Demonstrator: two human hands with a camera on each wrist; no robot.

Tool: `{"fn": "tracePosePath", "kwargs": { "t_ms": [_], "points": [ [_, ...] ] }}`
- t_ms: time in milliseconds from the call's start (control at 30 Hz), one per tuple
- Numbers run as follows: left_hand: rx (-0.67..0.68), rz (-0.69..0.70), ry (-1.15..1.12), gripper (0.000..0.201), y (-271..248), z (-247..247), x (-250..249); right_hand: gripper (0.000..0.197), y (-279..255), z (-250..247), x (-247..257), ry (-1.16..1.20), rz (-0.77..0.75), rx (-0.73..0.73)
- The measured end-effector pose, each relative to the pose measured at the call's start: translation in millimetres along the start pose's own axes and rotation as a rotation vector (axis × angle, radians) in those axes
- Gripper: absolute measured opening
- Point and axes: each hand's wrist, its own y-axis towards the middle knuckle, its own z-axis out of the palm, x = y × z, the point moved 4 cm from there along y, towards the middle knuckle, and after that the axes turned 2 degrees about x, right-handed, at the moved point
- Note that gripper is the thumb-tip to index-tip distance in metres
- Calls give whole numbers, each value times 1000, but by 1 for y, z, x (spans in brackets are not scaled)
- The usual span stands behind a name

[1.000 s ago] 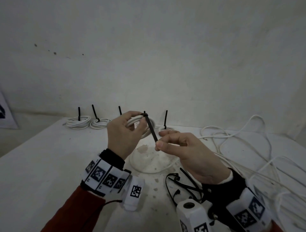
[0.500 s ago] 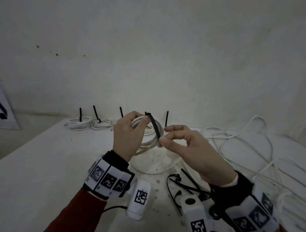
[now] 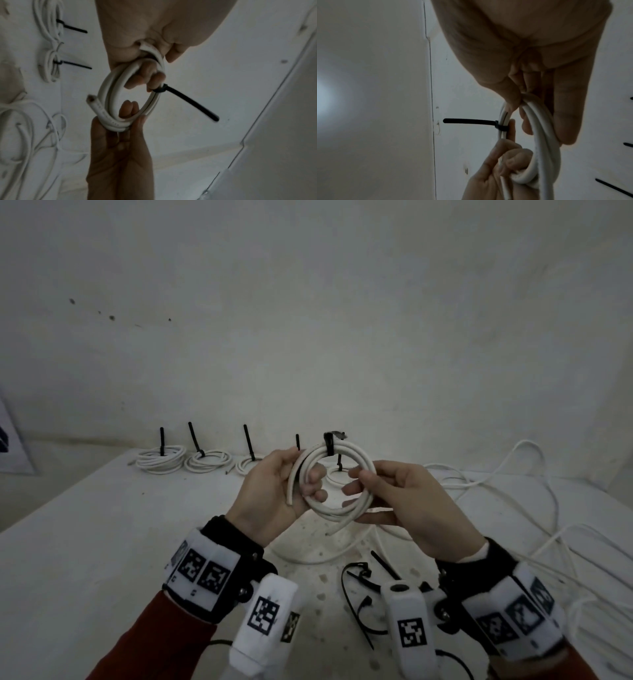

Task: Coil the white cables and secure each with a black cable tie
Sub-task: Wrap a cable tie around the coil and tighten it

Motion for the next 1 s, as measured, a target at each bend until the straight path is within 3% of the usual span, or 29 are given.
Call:
{"fn": "tracePosePath", "kwargs": {
  "t_ms": [67, 200, 300, 500, 600, 700, 933, 1000],
  "points": [
    [63, -24, -18, 28, -2, 1, 0, 17, 1, -6, 1, 35, 18, 6],
    [188, -30, -76, 27, -3, -2, 0, 18, 3, -14, 2, 147, 53, 55],
    [232, 27, 17, 32, -3, -3, 2, 18, 4, -14, 2, 190, 72, 74],
    [9, 146, 373, 52, -3, -7, 0, 19, 4, -11, -2, 167, 79, 70],
    [-107, 210, 601, 48, -5, -10, -7, 19, 3, -10, -1, 141, 52, 57],
    [-159, 359, 884, 38, -6, -11, -9, 20, 2, -7, 0, 111, 10, 47],
    [-378, 611, 1381, 41, -7, -15, -8, 13, 8, 5, -15, 88, -22, -21],
    [-424, 610, 1518, 36, -6, -17, -5, 13, 12, 6, -20, 59, -42, -70]
  ]
}}
